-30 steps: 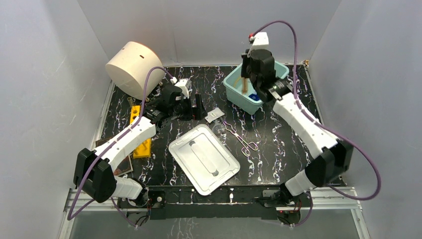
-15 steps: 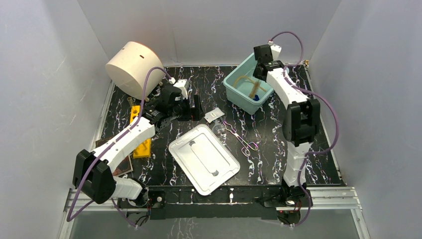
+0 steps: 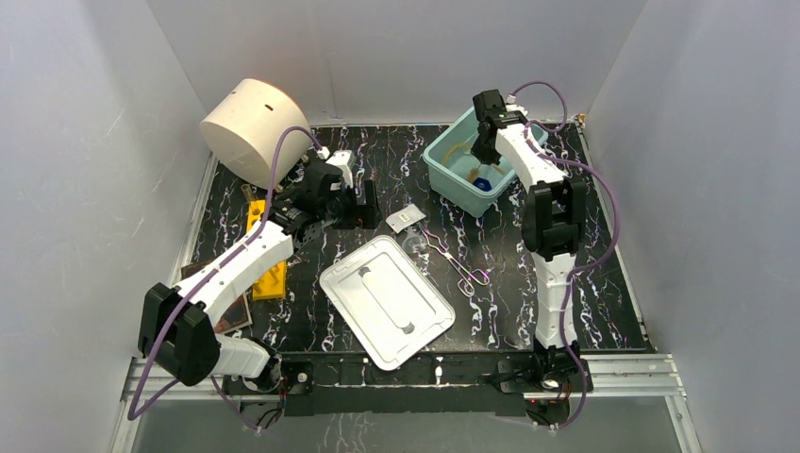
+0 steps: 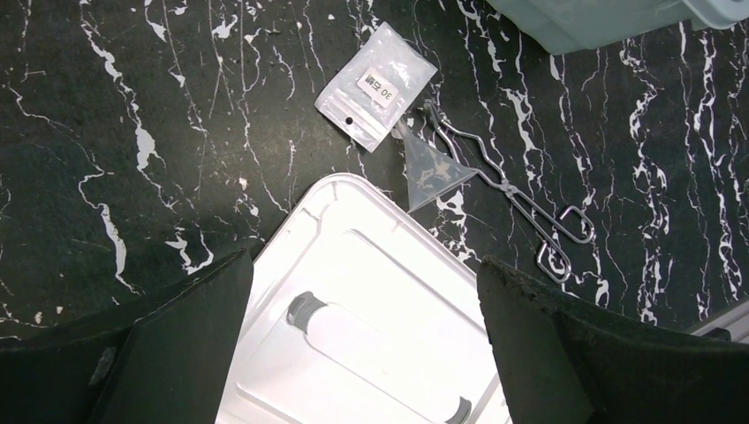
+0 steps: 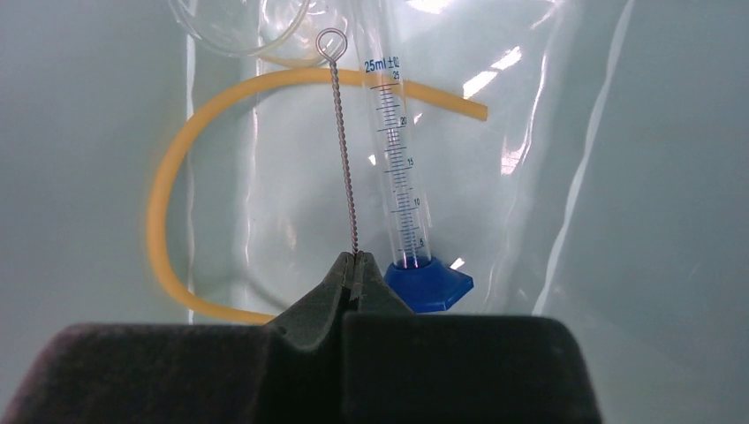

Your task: Organize the chemistry lab equipment

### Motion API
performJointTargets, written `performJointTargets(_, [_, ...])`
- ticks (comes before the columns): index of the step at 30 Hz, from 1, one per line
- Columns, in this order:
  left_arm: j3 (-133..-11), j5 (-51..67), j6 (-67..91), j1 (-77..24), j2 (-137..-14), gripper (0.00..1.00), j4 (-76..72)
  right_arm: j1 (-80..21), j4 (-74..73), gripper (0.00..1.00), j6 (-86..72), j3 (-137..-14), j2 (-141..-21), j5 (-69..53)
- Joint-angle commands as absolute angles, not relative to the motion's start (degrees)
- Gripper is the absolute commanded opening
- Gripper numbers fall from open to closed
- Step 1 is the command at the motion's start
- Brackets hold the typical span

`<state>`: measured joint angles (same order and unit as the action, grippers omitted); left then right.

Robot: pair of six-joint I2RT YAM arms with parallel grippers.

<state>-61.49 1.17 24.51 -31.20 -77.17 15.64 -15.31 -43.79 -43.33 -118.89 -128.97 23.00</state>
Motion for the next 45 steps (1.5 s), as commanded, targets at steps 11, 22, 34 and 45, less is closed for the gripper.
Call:
performJointTargets(11, [-62.91,-0.63,23.77,-30.45,-76.77,0.98,16.65,-14.55,-45.3,0.31,-44.72,-123.57,-128.19,18.6])
performJointTargets(22, [-62.62,0.0,24.14,-30.33,-76.73,0.98,15.63,-14.55,-35.7,0.56,-30.54,-112.75,-111.03,10.92])
performJointTargets(34, [-61.77,4.77,27.53,-30.32,-77.66,0.98,13.47,-23.75,-25.5,0.71,-11.29,-88.27,-89.43,-8.27])
performJointTargets(45, [-61.75,6.18,29.31,-30.32,-78.59,0.93,13.78,-35.98,-18.66,0.7,-5.82,-68.08,-80.38,-9.31])
